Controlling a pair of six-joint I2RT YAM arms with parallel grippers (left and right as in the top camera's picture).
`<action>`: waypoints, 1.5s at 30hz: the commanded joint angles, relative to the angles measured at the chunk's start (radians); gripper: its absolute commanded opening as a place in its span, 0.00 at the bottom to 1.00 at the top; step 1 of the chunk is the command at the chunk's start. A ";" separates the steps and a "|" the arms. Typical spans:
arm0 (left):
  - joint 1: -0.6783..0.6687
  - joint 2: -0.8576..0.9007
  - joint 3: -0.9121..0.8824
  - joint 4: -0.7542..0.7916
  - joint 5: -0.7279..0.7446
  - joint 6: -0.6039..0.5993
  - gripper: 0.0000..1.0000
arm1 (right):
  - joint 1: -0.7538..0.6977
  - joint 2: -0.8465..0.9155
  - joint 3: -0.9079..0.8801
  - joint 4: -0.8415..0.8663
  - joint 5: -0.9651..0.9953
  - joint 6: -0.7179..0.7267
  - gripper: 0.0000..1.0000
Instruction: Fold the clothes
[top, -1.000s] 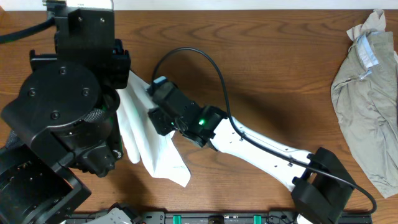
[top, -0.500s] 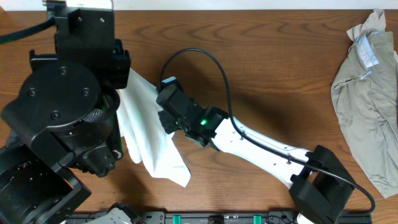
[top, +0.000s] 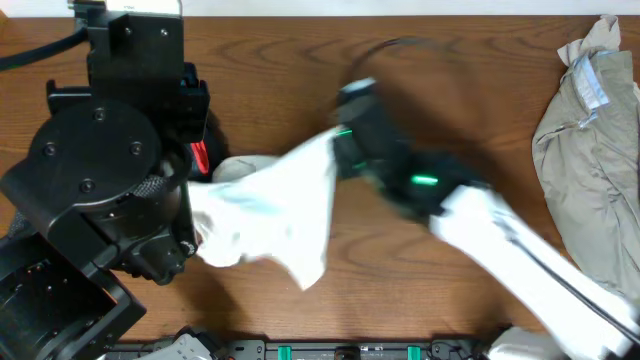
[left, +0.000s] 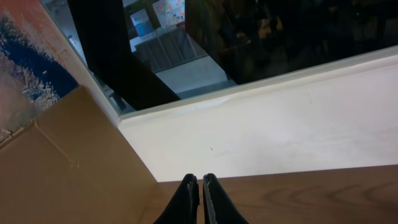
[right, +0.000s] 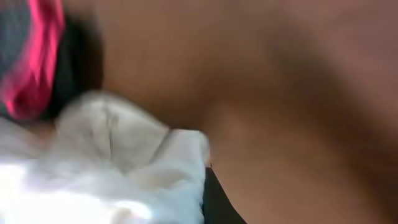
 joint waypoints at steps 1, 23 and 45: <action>-0.004 -0.006 0.019 0.005 -0.019 0.013 0.07 | -0.098 -0.170 0.016 -0.023 0.041 -0.055 0.01; 0.000 0.203 -0.043 -0.550 0.558 -0.393 0.32 | -0.217 -0.332 0.016 -0.173 0.074 -0.179 0.02; 0.236 0.496 -0.269 -0.361 1.428 -0.216 0.39 | -0.447 -0.332 0.016 -0.460 0.274 0.024 0.02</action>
